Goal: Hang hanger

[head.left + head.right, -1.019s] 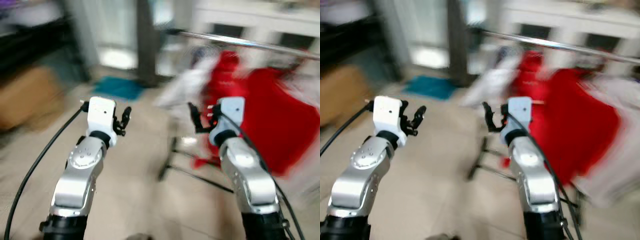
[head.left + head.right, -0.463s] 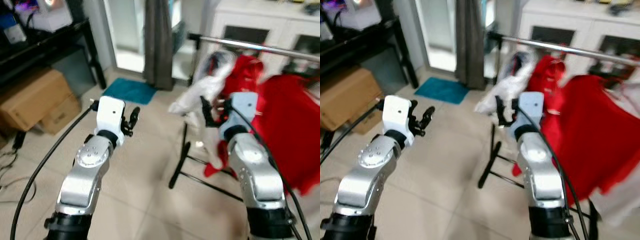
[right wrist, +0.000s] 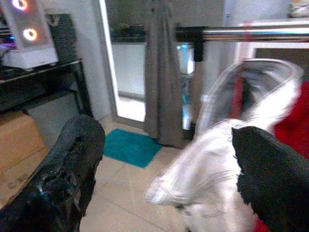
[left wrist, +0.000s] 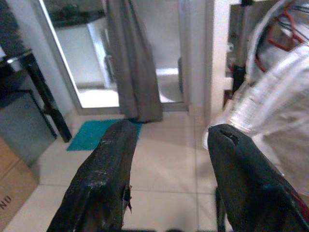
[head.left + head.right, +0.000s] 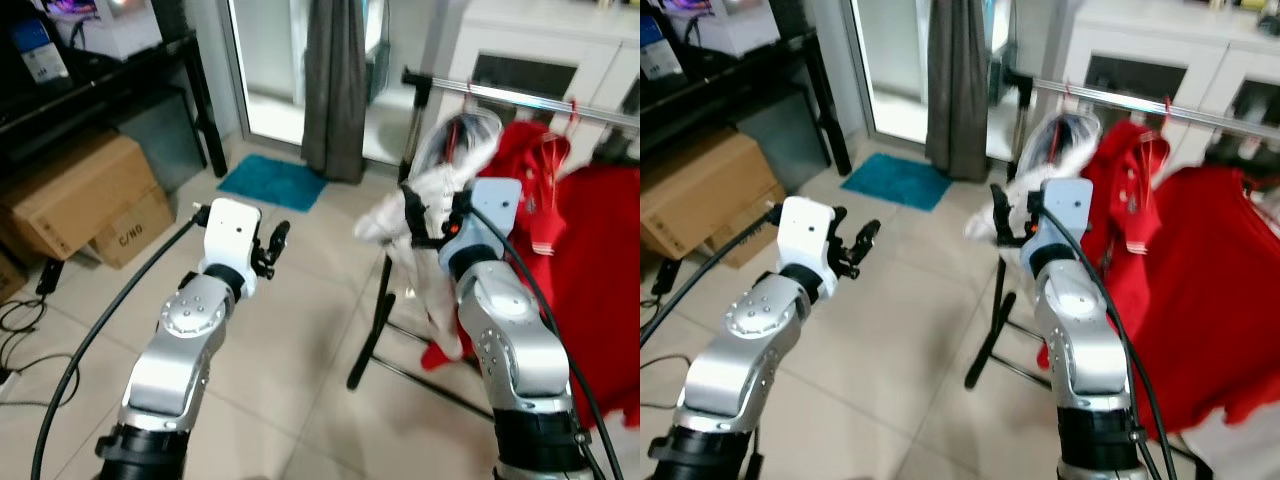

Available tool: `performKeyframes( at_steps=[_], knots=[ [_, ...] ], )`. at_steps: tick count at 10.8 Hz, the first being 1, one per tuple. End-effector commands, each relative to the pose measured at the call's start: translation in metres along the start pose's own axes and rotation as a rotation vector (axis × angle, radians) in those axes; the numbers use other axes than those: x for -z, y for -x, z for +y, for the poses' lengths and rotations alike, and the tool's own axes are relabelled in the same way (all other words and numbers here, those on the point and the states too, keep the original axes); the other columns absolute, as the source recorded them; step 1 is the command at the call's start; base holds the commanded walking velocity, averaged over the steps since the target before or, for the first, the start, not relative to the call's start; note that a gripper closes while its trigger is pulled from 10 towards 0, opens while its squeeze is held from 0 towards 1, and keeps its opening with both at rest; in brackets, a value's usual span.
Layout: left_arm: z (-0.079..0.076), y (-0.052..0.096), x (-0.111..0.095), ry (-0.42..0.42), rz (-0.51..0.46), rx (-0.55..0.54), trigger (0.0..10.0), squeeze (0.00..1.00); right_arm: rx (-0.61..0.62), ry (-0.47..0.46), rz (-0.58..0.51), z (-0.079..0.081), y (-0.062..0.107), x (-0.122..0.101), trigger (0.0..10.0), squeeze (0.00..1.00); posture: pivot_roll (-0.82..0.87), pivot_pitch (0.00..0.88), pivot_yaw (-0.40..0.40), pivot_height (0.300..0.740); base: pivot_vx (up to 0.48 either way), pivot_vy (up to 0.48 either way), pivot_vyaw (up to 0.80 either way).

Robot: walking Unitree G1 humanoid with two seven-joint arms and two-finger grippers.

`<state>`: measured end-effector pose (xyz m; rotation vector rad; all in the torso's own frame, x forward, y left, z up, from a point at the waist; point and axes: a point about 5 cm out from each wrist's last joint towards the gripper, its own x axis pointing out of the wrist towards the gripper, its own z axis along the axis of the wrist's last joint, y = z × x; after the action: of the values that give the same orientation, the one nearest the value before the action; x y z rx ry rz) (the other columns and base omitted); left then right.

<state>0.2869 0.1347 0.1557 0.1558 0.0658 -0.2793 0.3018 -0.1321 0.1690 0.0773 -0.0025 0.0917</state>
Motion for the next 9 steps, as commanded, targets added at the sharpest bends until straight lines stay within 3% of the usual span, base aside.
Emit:
performKeyframes(
  at_steps=[1, 3, 9],
  knots=[
    [0.0044, 0.0007, -0.0013, -0.007, -0.001, -0.004, 10.0, 0.0, -0.035, -0.01, -0.022, 0.0077, -0.0024, -0.0072, 10.0, 0.0, -0.06, 0.0, 0.02, 0.74, 0.274, 0.0, -0.8],
    [0.0008, 0.0011, -0.0004, -0.013, 0.003, 0.02, 10.0, 0.0, -0.032, -0.001, -0.023, 0.0064, -0.003, -0.0088, 10.0, 0.0, -0.06, 0.0, 0.021, 0.74, 0.277, 0.0, -0.76],
    [0.0009, 0.0058, 0.0025, -0.012, 0.009, 0.045, 10.0, 0.0, -0.062, 0.024, -0.022, 0.0103, -0.0023, -0.0119, 10.0, 0.0, -0.09, 0.0, 0.012, 0.74, 0.304, 0.0, 0.0]
  ],
)
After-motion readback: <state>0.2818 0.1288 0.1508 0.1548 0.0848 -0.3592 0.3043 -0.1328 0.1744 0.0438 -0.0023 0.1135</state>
